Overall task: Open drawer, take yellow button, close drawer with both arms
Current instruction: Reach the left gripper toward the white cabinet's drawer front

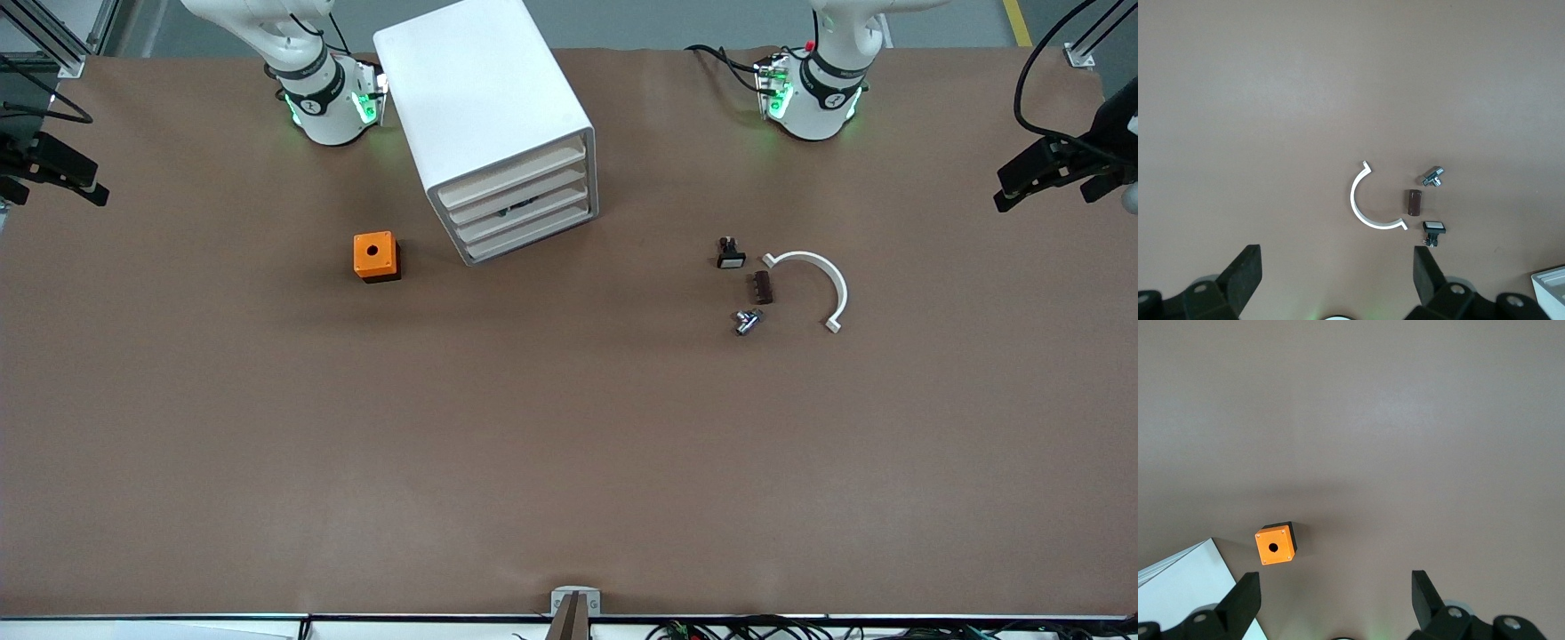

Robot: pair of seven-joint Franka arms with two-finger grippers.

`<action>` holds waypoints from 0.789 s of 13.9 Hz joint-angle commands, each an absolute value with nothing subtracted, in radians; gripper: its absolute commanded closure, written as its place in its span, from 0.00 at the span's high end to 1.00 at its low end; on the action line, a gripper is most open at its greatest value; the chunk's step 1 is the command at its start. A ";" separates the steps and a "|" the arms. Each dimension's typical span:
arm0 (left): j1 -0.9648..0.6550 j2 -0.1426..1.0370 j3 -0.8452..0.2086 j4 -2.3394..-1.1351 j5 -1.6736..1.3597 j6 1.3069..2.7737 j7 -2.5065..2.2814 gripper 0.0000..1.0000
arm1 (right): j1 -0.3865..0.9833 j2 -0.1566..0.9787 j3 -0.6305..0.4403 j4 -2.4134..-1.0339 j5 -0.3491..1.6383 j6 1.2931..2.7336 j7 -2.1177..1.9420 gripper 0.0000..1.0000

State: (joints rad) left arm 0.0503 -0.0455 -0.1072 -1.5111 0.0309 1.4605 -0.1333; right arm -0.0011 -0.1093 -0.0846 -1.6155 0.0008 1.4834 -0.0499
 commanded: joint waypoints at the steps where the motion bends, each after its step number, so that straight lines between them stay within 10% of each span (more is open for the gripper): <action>1: 0.048 -0.037 -0.112 -1.493 0.038 1.443 -0.138 1.00 | 0.003 -0.133 -0.083 -1.631 0.002 1.483 -0.043 1.00; 11: 0.011 0.112 -0.188 -1.503 0.031 1.457 -0.149 1.00 | 0.018 -0.115 -0.083 -1.582 0.003 1.479 -0.041 1.00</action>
